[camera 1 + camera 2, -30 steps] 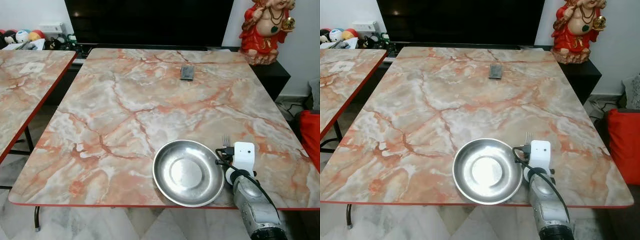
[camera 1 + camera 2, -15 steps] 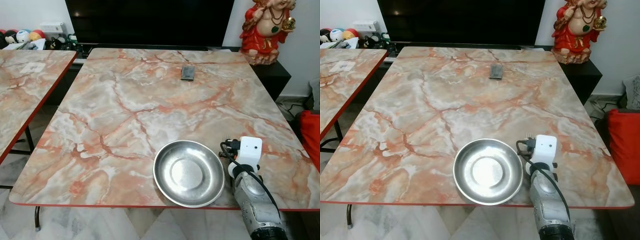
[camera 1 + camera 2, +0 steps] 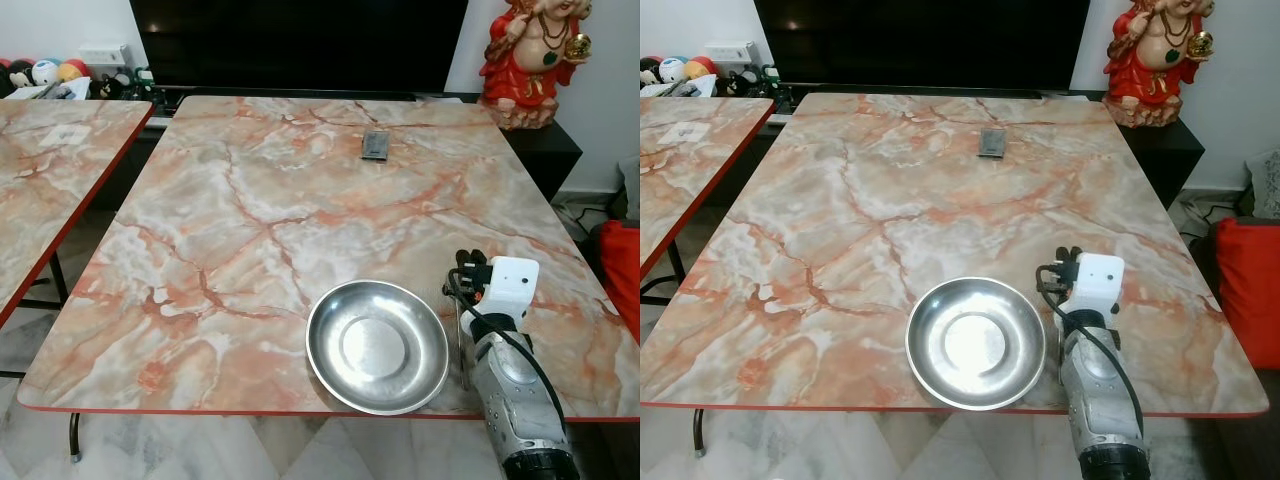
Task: Setting the table
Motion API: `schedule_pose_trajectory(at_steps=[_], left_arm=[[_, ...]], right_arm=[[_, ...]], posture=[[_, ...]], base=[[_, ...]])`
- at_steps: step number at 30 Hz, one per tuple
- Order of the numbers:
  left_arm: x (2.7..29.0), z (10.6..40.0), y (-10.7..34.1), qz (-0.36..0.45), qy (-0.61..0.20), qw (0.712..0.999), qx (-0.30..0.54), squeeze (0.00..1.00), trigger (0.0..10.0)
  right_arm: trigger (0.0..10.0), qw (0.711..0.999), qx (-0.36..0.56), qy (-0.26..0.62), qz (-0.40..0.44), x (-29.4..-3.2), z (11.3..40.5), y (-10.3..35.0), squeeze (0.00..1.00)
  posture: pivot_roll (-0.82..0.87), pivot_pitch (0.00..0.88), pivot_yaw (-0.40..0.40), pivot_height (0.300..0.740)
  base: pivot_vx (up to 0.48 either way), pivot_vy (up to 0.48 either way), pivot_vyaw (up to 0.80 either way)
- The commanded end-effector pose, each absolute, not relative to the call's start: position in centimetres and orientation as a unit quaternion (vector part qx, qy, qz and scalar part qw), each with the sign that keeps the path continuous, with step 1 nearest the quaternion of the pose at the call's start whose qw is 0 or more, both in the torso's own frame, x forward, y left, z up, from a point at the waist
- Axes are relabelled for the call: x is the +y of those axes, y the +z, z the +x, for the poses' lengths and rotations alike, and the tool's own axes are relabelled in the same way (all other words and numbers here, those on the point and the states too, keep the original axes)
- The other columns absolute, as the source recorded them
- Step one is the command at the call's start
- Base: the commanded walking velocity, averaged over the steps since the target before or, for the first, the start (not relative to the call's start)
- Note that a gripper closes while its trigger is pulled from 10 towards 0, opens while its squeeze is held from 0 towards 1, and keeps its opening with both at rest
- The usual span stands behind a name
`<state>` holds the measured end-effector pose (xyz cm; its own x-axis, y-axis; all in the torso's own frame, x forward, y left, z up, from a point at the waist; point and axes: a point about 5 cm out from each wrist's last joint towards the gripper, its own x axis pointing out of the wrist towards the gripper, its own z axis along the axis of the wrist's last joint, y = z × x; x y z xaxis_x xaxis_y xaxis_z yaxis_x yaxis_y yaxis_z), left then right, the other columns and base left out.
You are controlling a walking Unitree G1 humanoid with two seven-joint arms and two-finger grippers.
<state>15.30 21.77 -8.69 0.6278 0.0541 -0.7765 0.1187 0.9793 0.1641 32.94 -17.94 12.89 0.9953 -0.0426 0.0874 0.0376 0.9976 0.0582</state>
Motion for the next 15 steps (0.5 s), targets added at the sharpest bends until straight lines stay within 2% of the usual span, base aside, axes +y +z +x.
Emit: schedule_pose_trajectory(at_steps=[1,6,9,12,15], left_arm=[[22.2,14.8,-8.8,0.102,-0.016,0.892,0.440,0.00,10.0],[22.5,14.9,-8.7,0.098,-0.007,0.892,0.441,0.00,10.0],[22.6,15.1,-8.7,0.099,-0.008,0.892,0.441,0.00,10.0],[22.7,15.2,-8.6,0.100,-0.009,0.892,0.441,0.00,10.0],[22.6,15.3,-8.6,0.101,-0.010,0.892,0.441,0.00,10.0]], right_arm=[[10.0,0.997,-0.068,-0.014,0.023,-18.0,32.9,13.8,0.00],[10.0,0.995,-0.085,-0.042,0.039,-18.2,33.4,14.6,0.00],[10.0,0.994,-0.100,-0.032,0.034,-17.6,33.4,14.9,0.00],[10.0,0.994,-0.108,-0.012,0.016,-16.9,33.2,15.0,0.00],[10.0,0.994,-0.107,-0.012,0.029,-16.9,33.1,14.9,0.00]], posture=[[0.00,0.097,-0.009,0.740],[0.02,0.074,-0.004,0.740],[0.02,0.069,-0.003,0.740],[0.02,0.065,-0.003,0.740],[0.02,0.065,-0.003,0.740]], base=[[0.000,0.000,0.00],[0.000,0.061,0.00],[0.000,0.470,0.00],[0.000,0.467,0.80],[0.000,0.465,0.00]])
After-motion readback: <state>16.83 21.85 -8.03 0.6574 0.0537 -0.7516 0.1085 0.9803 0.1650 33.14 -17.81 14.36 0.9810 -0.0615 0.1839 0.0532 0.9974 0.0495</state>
